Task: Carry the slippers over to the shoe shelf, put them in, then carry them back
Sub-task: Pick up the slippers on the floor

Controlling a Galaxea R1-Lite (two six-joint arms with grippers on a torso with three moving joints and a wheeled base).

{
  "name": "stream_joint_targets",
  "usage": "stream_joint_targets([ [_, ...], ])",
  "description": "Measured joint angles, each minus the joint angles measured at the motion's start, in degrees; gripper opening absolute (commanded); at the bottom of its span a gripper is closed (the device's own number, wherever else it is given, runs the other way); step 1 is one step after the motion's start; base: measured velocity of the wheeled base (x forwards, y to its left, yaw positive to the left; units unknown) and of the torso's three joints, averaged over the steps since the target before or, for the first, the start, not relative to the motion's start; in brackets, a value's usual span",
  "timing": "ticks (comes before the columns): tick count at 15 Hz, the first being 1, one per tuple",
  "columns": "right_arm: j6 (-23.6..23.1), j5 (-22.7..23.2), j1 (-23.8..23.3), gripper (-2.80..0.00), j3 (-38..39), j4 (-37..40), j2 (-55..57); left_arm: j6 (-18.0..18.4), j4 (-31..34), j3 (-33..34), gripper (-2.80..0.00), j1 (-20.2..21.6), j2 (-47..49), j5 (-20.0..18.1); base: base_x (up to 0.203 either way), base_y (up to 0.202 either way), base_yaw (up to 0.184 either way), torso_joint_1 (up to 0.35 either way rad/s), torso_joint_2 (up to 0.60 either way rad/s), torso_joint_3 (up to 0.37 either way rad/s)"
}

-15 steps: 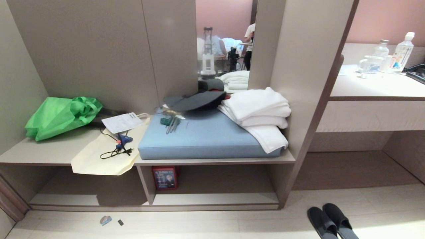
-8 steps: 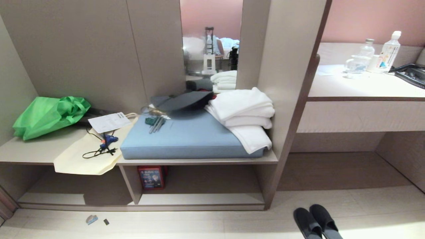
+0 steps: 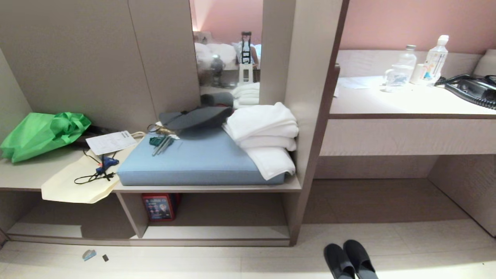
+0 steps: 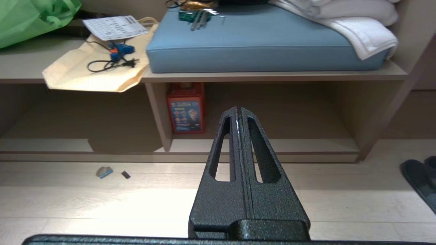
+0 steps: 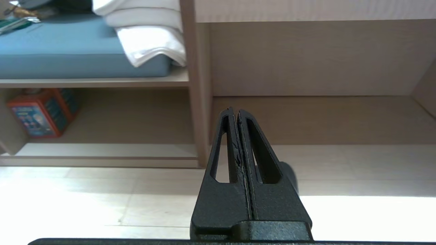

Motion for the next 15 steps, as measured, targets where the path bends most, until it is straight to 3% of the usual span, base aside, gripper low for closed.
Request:
stream_joint_targets([
  [10,0.0,0.0,0.0,-2.8,0.0,0.0,0.0,0.0,0.1,0.0,-2.8,0.0,0.0,0.0,0.0,-0.196,0.001,0.003,0.0,0.003],
  [15,0.0,0.0,0.0,-2.8,0.0,0.0,0.0,-0.1,0.0,0.0,-2.8,0.0,0.0,0.0,0.0,-0.041,0.001,0.0,0.0,0.001],
])
